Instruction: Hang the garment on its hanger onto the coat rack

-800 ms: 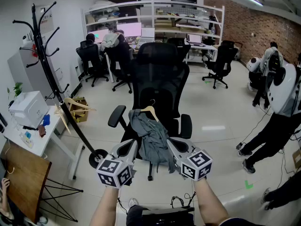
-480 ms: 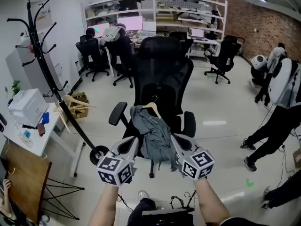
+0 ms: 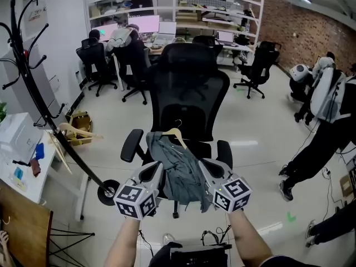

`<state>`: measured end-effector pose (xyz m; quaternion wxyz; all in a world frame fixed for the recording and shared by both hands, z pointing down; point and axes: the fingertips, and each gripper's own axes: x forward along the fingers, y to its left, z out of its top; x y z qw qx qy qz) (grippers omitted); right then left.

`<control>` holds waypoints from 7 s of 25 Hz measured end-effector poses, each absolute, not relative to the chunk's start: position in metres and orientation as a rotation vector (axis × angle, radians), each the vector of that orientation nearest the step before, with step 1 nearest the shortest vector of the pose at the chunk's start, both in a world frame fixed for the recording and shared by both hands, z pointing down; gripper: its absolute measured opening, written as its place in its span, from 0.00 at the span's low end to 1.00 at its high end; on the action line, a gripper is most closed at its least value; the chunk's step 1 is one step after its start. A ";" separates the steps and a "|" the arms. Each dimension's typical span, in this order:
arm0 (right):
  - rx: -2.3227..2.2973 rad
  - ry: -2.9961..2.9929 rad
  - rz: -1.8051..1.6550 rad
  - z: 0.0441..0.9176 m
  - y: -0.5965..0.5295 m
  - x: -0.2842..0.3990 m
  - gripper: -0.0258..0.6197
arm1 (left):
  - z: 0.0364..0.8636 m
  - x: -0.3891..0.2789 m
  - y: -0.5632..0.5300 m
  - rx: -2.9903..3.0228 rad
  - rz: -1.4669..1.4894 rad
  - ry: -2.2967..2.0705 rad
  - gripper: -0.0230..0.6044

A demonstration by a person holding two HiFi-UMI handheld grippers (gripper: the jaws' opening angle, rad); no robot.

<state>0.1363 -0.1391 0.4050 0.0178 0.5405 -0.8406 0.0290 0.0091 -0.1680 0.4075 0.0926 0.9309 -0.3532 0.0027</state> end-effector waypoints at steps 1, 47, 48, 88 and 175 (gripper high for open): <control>1.686 -2.606 0.088 0.404 -0.148 0.137 0.08 | 0.406 0.009 -0.178 2.772 0.007 -1.044 0.04; 1.346 -2.296 0.658 0.706 -0.388 0.215 0.38 | 0.638 0.089 -0.350 2.372 0.222 -1.171 0.08; 1.340 -2.280 0.672 0.720 -0.397 0.218 0.38 | 0.644 0.092 -0.355 2.364 0.221 -1.170 0.08; 1.353 -2.242 0.206 0.727 -0.450 0.220 0.09 | 0.647 0.091 -0.340 2.361 0.245 -1.161 0.08; 0.492 -2.844 -0.663 0.198 -0.279 -0.269 0.09 | 0.181 -0.389 -0.197 2.599 -0.160 -2.048 0.04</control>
